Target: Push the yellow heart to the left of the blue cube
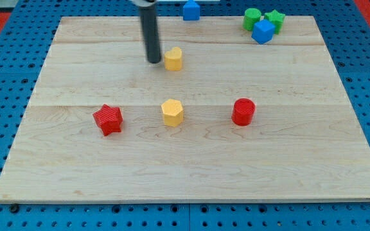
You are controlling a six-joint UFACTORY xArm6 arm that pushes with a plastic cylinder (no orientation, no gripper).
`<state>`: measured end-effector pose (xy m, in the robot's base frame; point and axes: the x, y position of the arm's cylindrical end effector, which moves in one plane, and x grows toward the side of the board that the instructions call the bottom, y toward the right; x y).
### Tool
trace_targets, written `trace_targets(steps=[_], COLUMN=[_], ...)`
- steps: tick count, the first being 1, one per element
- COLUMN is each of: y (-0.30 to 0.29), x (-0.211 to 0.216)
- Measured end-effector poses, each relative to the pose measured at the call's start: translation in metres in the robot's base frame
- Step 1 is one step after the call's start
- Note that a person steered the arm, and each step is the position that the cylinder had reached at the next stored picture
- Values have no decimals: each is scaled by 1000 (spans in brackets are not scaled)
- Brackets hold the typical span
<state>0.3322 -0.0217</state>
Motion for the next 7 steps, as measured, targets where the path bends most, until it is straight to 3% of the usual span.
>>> trace_targets(steps=[1, 3, 4, 5, 6, 7], y=[116, 54, 67, 114, 82, 88], x=[21, -55, -33, 16, -56, -73])
